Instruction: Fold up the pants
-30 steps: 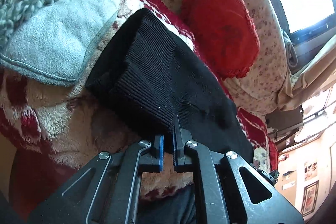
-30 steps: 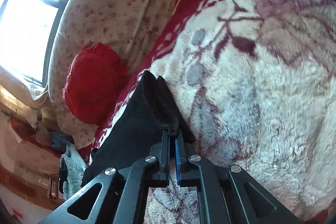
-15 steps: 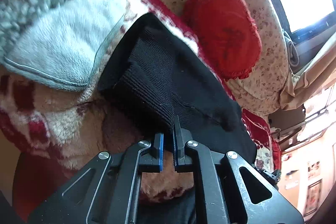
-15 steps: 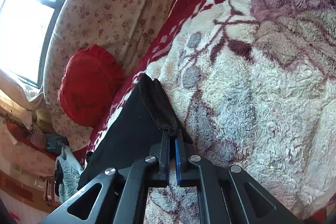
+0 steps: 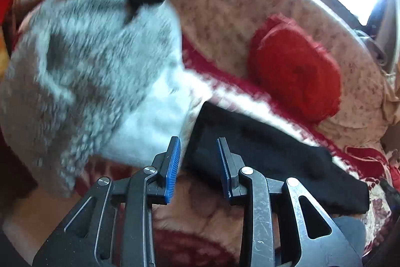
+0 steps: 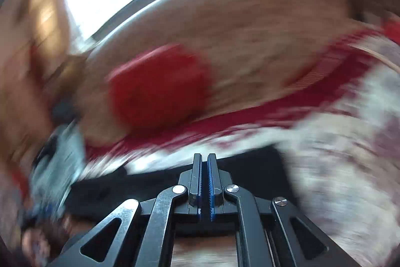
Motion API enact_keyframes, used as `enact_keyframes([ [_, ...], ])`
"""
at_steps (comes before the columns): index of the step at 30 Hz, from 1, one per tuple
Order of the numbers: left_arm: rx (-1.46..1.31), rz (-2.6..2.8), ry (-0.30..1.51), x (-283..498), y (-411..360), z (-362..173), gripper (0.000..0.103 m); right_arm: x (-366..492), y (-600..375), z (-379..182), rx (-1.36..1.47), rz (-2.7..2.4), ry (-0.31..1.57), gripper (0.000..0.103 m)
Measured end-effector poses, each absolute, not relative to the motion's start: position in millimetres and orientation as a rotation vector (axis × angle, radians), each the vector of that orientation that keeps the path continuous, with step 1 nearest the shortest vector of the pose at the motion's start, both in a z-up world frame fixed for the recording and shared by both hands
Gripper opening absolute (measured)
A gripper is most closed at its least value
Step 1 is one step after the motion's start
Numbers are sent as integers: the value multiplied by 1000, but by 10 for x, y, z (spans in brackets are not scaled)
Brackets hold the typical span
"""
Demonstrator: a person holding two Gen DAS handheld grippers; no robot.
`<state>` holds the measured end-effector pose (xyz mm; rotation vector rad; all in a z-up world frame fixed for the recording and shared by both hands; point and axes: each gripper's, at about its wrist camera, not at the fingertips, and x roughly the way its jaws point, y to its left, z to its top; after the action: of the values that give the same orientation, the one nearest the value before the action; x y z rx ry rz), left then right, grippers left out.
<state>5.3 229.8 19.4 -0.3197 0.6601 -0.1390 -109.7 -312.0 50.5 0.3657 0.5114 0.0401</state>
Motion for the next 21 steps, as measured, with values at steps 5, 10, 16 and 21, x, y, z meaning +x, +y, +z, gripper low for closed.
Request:
enact_keyframes([
  [5, -224, -355, 801, 246, 1799, -39, 27, -235, -1715, 441, 145, 570, 770, 3],
  [10, -195, -331, 870, 268, 1741, -306, 27, 360, -951, -18, -48, 703, 1174, 3],
  [16, -225, -374, 747, 279, 1777, 177, 27, 490, -1245, -15, 71, 736, 1215, 2],
  [21, -304, -409, 823, 742, 1642, 109, 27, 600, -1676, 234, 311, 689, 958, 3],
])
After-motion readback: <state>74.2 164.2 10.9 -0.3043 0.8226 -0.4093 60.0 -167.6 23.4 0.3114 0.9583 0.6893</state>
